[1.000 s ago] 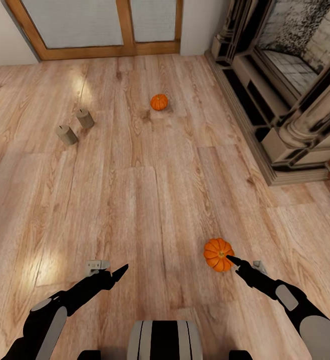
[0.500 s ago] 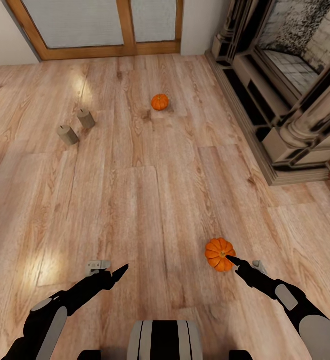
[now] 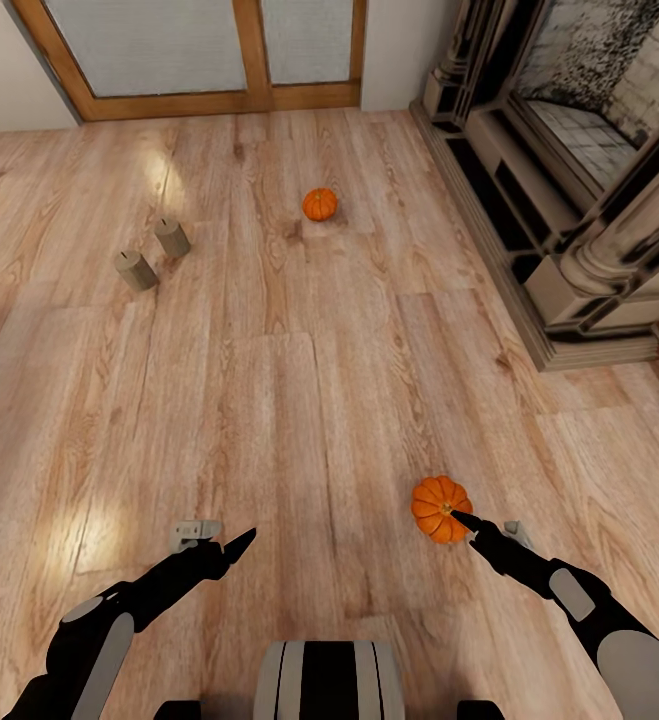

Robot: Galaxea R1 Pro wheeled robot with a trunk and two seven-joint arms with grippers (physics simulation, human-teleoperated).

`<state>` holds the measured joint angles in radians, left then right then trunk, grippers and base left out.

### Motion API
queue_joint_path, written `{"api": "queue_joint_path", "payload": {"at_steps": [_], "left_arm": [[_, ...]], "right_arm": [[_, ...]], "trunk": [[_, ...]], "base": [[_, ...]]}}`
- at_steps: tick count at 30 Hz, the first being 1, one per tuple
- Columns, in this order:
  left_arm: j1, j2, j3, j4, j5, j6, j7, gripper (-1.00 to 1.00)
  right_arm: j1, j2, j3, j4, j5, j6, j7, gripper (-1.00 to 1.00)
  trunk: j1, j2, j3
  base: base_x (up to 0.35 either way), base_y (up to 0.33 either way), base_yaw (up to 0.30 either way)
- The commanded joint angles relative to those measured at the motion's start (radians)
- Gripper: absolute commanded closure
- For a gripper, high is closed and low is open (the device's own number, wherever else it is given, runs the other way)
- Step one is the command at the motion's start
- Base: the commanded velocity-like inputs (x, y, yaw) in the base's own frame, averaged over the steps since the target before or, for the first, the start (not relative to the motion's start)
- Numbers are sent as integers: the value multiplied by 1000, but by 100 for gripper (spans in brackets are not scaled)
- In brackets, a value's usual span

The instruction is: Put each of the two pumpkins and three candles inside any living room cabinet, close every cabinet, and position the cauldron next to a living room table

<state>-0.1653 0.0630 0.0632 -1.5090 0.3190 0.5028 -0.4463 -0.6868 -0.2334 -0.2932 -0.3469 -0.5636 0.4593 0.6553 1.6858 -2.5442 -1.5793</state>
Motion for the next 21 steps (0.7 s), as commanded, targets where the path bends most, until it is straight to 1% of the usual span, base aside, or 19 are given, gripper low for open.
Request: {"api": "queue_joint_path", "payload": {"at_steps": [1,12,21], "left_arm": [[0,0,1,0,8,8,-1,-100],[0,0,0,0,7,7,0,-100],[0,0,0,0,6,6,1,-100]], "right_arm": [[0,0,-4,0,-5,8,1,-100],[0,0,-4,0,-4,8,1,-100],[0,0,-4,0,-4,8,1,-100]], "trunk": [[0,0,-1],[0,0,-1],[0,0,-1]], "base": [[0,0,0],[9,0,0],[3,30,0]]}}
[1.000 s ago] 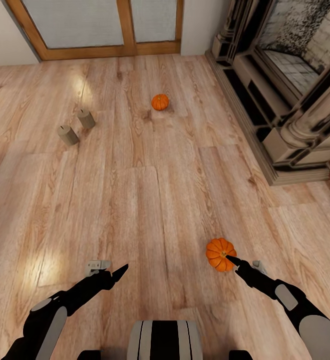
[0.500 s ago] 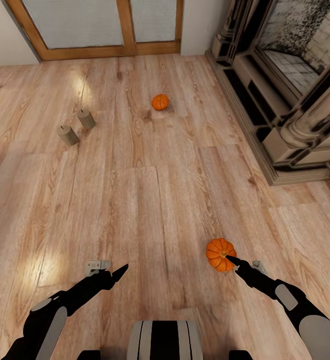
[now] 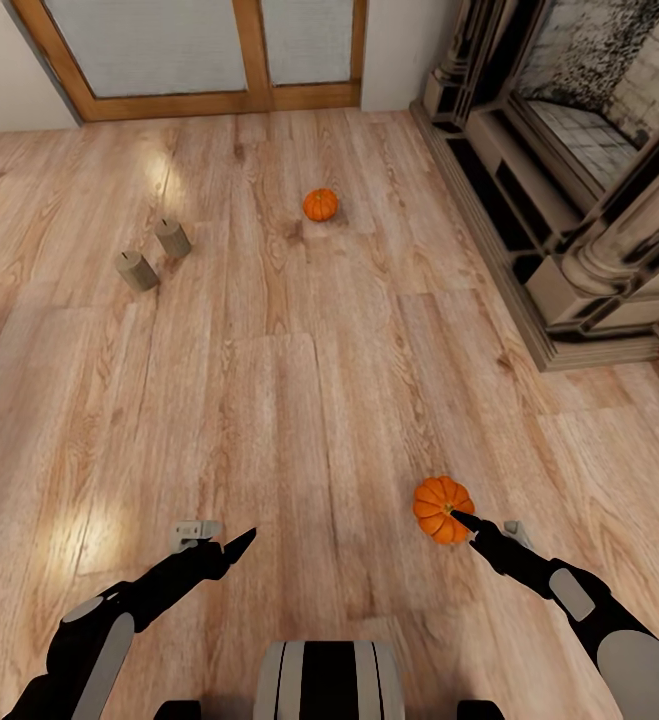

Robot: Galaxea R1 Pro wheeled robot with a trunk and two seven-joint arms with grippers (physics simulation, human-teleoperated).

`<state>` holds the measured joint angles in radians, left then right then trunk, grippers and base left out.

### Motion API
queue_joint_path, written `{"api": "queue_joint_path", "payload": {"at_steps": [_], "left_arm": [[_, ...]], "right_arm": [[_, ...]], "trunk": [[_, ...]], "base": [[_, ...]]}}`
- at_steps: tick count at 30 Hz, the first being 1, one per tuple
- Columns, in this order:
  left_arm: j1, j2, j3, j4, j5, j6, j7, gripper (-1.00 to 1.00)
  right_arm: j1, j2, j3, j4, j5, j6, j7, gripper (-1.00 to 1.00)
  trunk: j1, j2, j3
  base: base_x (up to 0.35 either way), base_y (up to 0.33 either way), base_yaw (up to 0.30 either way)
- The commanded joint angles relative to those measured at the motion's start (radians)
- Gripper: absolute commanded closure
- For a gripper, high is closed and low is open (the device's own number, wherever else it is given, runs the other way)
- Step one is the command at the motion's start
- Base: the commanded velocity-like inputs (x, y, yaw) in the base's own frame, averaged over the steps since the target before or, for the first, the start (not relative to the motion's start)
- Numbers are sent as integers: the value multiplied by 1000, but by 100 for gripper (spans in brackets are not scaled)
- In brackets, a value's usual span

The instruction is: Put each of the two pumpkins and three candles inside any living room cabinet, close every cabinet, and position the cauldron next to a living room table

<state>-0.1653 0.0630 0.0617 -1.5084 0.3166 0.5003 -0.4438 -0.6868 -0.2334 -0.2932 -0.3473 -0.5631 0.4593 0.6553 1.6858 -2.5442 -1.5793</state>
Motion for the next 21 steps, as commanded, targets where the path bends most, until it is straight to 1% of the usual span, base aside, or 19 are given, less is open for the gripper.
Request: {"api": "queue_joint_path", "payload": {"at_steps": [1,8,21], "left_arm": [[0,0,1,0,8,8,-1,-100],[0,0,1,0,8,8,-2,-100],[0,0,1,0,8,5,-1,-100]], "right_arm": [[0,0,-4,0,-5,8,1,-100],[0,0,-4,-1,-5,7,1,-100],[0,0,-4,0,-5,7,1,-100]], "trunk": [[0,0,-1],[0,0,-1],[0,0,-1]], "base": [[61,26,0],[42,45,0],[25,4,0]]}}
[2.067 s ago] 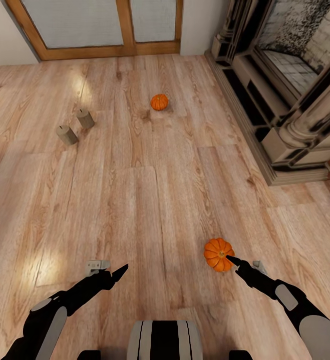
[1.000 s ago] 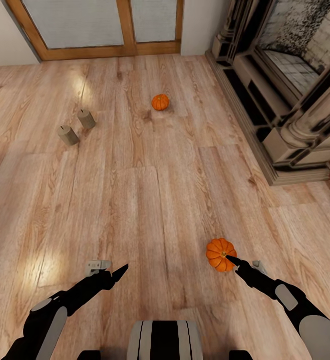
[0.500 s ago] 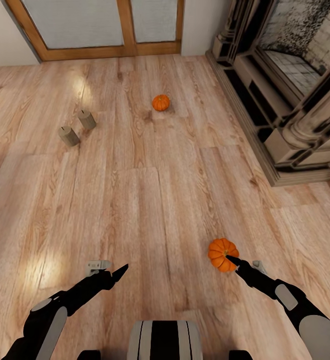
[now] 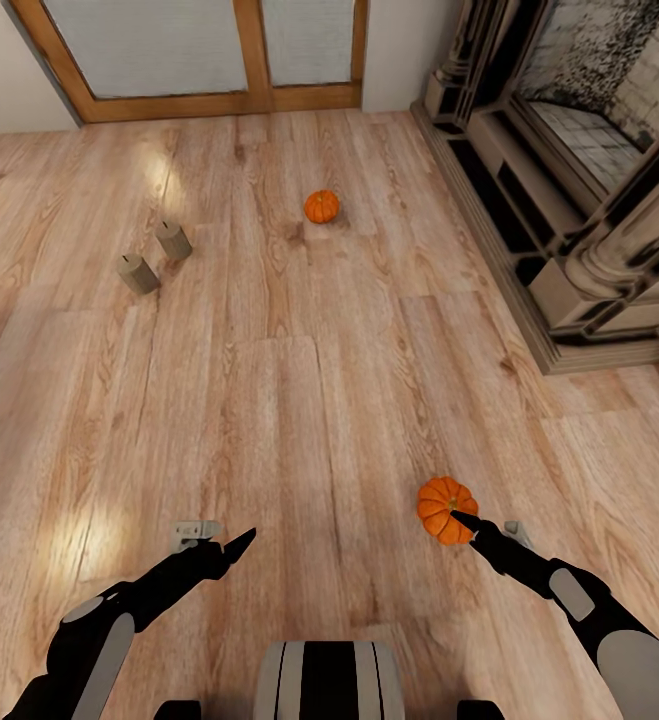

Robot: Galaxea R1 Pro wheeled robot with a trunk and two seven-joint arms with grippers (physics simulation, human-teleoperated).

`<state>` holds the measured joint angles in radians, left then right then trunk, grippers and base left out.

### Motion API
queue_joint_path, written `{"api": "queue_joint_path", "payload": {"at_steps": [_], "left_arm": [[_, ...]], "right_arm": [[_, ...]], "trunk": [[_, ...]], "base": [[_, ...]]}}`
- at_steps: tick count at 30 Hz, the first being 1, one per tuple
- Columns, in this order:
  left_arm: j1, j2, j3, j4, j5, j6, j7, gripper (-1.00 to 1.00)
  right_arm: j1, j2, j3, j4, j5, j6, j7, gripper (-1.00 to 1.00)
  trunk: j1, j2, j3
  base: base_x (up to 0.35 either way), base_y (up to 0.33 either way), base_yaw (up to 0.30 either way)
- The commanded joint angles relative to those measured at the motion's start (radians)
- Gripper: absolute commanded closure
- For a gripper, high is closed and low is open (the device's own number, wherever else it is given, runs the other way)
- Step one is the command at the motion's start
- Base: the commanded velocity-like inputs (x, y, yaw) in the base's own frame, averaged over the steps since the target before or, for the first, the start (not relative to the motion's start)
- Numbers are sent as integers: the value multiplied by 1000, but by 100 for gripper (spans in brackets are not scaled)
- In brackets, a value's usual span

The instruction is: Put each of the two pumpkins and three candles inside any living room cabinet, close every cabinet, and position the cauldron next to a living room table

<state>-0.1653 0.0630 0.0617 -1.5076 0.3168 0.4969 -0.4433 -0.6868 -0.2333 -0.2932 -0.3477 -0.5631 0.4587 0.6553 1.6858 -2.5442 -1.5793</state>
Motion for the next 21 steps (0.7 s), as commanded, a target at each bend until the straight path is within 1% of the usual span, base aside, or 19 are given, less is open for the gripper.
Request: {"api": "queue_joint_path", "payload": {"at_steps": [1,8,14,21], "left_arm": [[0,0,1,0,8,8,-2,-100],[0,0,1,0,7,8,-2,-100],[0,0,1,0,5,7,0,-100],[0,0,1,0,4,4,-1,-100]], "right_arm": [[0,0,-4,0,-5,8,2,-100],[0,-1,-4,0,-6,8,3,-100],[0,0,-4,-1,-6,8,3,-100],[0,0,-4,-1,-6,8,3,-100]], "trunk": [[0,0,-1],[0,0,-1],[0,0,-1],[0,0,-1]], "base": [[10,0,0],[71,0,0],[165,0,0],[40,0,0]]}}
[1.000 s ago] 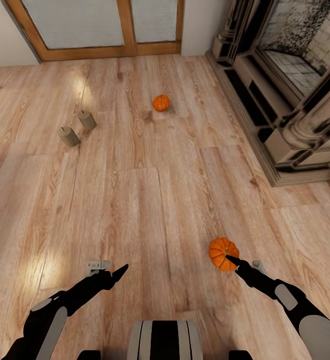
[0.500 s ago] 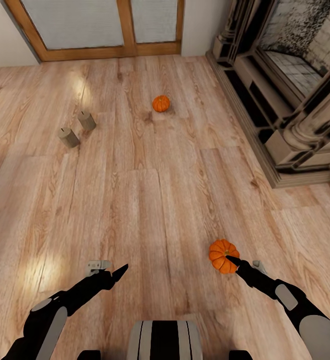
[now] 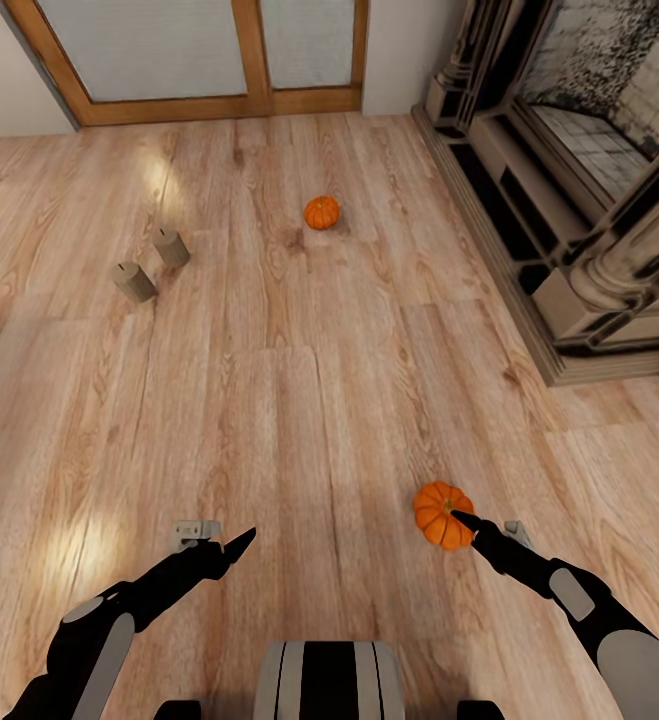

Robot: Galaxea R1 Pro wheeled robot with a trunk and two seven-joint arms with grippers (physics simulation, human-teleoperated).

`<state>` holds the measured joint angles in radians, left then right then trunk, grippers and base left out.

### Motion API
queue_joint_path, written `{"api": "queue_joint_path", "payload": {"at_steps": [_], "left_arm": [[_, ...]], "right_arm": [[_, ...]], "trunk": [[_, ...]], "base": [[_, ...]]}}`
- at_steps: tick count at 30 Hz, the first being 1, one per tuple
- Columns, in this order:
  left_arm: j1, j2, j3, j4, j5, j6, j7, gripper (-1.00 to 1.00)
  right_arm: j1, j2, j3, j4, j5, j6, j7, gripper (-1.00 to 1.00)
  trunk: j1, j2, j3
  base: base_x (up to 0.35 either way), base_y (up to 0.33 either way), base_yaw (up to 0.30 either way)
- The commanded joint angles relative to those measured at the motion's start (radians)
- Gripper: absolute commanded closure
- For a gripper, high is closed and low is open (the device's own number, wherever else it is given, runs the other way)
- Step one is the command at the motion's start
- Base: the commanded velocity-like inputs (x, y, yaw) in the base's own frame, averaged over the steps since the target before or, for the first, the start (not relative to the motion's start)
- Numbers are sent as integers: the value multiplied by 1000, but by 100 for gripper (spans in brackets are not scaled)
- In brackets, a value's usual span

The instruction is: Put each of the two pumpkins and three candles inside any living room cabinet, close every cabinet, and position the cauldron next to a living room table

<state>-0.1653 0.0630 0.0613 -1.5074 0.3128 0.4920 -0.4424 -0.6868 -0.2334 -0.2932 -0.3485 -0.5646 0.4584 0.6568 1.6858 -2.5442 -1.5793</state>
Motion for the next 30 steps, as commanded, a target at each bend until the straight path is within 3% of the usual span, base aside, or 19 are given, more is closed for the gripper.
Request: {"api": "queue_joint_path", "payload": {"at_steps": [1,22,23,30], "left_arm": [[0,0,1,0,8,8,-1,-100],[0,0,1,0,5,7,1,-100],[0,0,1,0,5,7,1,-100],[0,0,1,0,6,7,1,-100]], "right_arm": [[0,0,-4,0,-4,8,1,-100],[0,2,-4,0,-2,8,0,-100],[0,2,-4,0,-2,8,0,100],[-2,2,-4,0,-1,8,0,100]], "trunk": [[0,0,-1],[0,0,-1],[0,0,-1],[0,0,-1]], "base": [[9,0,0],[1,0,0],[0,0,0],[0,0,0]]}}
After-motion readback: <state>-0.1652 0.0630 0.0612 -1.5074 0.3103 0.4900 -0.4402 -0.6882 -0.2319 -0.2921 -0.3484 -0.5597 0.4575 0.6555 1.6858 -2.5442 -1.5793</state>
